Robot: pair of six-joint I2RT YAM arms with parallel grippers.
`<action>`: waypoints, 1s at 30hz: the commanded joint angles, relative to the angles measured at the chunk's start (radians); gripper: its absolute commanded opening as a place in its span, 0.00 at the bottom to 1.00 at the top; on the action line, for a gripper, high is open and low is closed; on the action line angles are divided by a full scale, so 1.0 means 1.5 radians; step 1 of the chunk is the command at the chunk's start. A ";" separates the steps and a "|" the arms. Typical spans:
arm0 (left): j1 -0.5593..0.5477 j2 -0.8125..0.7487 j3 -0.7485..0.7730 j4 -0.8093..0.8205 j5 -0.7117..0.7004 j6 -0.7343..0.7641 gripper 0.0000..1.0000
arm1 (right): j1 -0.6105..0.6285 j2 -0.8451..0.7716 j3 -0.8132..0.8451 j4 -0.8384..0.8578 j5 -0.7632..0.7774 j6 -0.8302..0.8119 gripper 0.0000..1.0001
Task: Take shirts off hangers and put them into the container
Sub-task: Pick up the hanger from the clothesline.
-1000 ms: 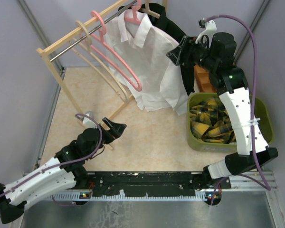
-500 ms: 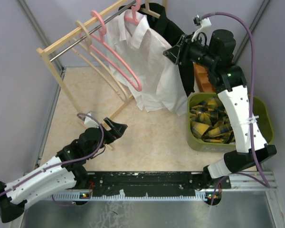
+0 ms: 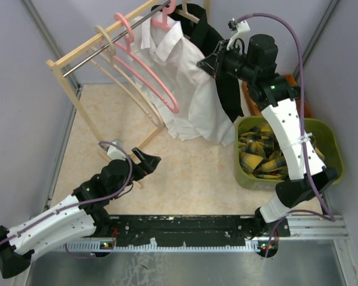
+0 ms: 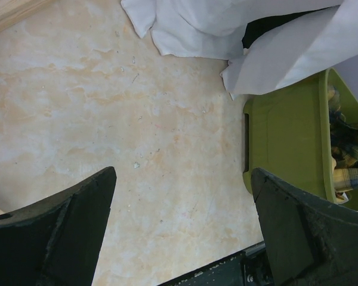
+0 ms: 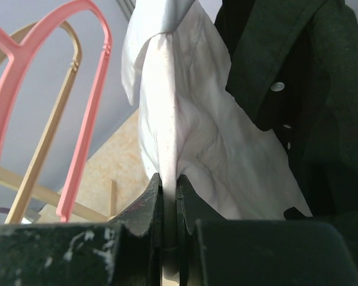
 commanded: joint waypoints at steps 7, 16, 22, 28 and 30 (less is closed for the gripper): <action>0.000 0.027 0.029 0.021 0.011 0.019 0.99 | 0.012 -0.113 -0.100 0.216 -0.014 0.104 0.00; 0.001 0.031 0.028 0.018 0.016 0.014 0.99 | 0.011 -0.144 -0.154 0.300 -0.029 0.189 0.00; 0.001 0.023 0.027 0.010 0.011 0.012 0.99 | 0.011 -0.156 -0.169 0.301 -0.033 0.196 0.00; 0.001 0.021 0.026 0.012 0.006 0.012 0.99 | 0.011 -0.187 -0.182 0.239 0.001 0.165 0.00; 0.001 0.023 0.027 0.013 0.007 0.012 0.99 | 0.011 -0.206 -0.194 0.233 -0.002 0.157 0.00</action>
